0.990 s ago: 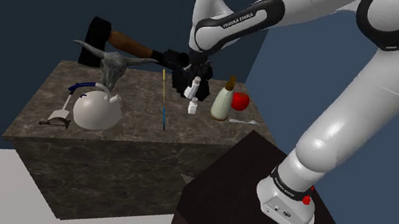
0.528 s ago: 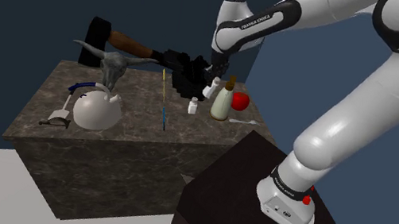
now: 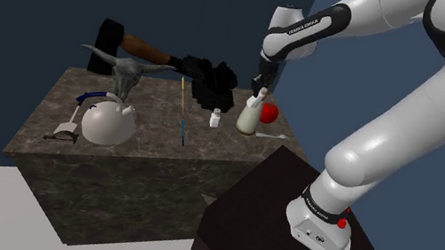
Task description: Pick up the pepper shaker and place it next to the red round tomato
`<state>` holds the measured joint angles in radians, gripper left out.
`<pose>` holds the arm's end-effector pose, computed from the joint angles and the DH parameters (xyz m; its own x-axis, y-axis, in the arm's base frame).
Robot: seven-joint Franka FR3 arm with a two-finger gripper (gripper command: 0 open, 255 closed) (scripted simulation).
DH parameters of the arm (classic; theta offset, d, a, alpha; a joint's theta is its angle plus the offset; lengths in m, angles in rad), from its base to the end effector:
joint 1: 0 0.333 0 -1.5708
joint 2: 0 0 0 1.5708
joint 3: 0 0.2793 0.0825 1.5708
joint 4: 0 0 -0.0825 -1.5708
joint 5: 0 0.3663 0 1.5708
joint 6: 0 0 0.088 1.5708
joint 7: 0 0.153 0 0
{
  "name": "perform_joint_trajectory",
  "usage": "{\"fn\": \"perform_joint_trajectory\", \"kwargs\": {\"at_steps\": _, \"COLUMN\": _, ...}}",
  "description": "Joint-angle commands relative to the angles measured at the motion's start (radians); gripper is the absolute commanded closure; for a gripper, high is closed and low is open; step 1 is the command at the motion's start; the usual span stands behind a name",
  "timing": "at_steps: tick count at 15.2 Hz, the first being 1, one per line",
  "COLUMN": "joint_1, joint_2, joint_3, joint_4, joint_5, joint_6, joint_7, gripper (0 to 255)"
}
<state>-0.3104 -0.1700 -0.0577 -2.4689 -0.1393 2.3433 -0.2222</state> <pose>0.4246 -0.1701 0.2913 0.9986 -0.0493 0.0183 -0.0509 -0.9936 0.1005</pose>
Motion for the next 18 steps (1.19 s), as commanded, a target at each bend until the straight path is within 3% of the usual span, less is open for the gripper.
{"fn": "perform_joint_trajectory", "kwargs": {"at_steps": 1, "joint_1": -0.025, "joint_2": -0.007, "joint_3": -0.034, "joint_4": 0.0, "joint_5": -0.004, "joint_6": -0.003, "joint_7": -0.057, "gripper": 255}}
{"fn": "perform_joint_trajectory", "kwargs": {"at_steps": 11, "joint_1": -0.14, "joint_2": 0.028, "joint_3": -0.2, "joint_4": 0.039, "joint_5": -0.01, "joint_6": 0.02, "joint_7": -0.333, "gripper": 255}}
{"fn": "perform_joint_trajectory", "kwargs": {"at_steps": 18, "joint_1": -0.217, "joint_2": 0.124, "joint_3": -0.313, "joint_4": 0.144, "joint_5": 0.04, "joint_6": 0.023, "joint_7": -0.56, "gripper": 255}}
